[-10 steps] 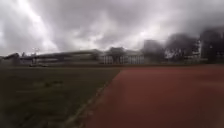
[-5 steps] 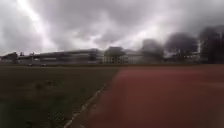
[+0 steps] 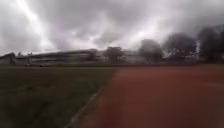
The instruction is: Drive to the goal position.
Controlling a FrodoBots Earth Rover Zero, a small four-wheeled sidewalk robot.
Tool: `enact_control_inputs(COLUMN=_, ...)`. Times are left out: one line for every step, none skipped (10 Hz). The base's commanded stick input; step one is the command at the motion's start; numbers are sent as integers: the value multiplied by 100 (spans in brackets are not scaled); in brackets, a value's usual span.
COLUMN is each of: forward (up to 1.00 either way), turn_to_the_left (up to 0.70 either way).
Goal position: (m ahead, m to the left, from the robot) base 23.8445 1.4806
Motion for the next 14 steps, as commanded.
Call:
enact_control_inputs(forward=70, turn_to_the_left=0)
enact_control_inputs(forward=70, turn_to_the_left=0)
enact_control_inputs(forward=70, turn_to_the_left=0)
enact_control_inputs(forward=70, turn_to_the_left=0)
enact_control_inputs(forward=70, turn_to_the_left=0)
enact_control_inputs(forward=70, turn_to_the_left=0)
enact_control_inputs(forward=70, turn_to_the_left=0)
enact_control_inputs(forward=70, turn_to_the_left=0)
enact_control_inputs(forward=70, turn_to_the_left=0)
enact_control_inputs(forward=70, turn_to_the_left=0)
enact_control_inputs(forward=70, turn_to_the_left=0)
enact_control_inputs(forward=70, turn_to_the_left=0)
enact_control_inputs(forward=70, turn_to_the_left=0)
enact_control_inputs(forward=70, turn_to_the_left=0)
